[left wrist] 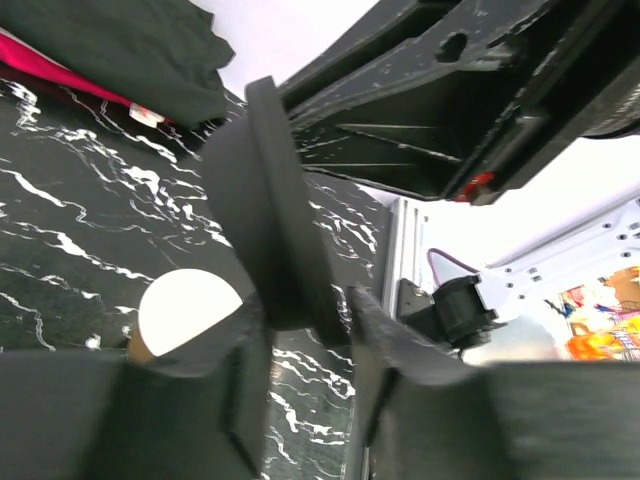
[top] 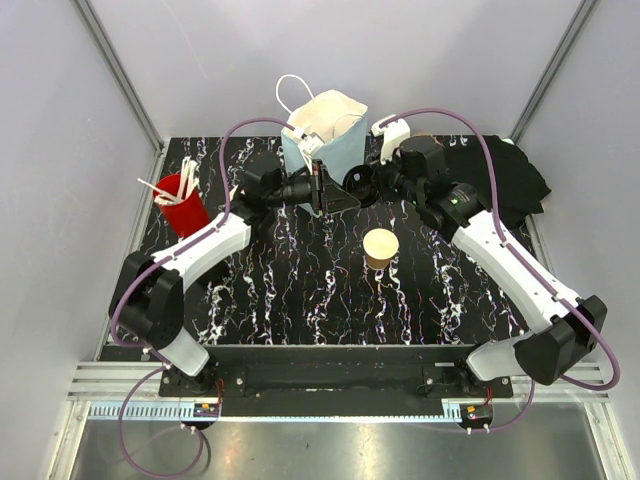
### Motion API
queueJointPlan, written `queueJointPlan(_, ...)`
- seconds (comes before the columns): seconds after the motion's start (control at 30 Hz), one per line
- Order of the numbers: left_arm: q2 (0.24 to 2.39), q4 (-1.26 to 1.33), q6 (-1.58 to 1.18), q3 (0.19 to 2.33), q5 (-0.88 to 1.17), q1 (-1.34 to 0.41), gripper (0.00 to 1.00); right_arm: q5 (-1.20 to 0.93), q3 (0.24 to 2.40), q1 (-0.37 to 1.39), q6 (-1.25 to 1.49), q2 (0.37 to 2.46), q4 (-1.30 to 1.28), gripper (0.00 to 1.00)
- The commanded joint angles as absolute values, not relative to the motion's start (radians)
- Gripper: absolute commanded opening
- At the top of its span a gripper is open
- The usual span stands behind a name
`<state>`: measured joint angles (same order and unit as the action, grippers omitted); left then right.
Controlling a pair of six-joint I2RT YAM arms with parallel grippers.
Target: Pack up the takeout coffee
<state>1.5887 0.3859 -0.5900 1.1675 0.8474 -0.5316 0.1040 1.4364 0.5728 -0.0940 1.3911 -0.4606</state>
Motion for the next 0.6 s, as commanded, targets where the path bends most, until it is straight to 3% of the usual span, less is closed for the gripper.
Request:
queueJointPlan(0.0,1.586,0.399,-0.551,1.203,0.827,-0.538,0.29,0.104,1.468,0.581,-0.084,1.35,-0.448,0.05)
queueJointPlan(0.3,1.577,0.344,-0.511,1.215,0.804,-0.538,0.19,0.043,1.447,0.581,-0.106,1.316,-0.46,0.12)
queueJointPlan(0.4,1.577,0.316,-0.493,1.227,0.796,-0.538,0.18,0.014,1.445,0.581,-0.123,1.31,-0.472,0.2)
queueJointPlan(0.57,1.566,0.285,-0.466,1.23,0.787,-0.535,0.16,0.014,1.451,0.581,-0.181,1.272,-0.482,0.51)
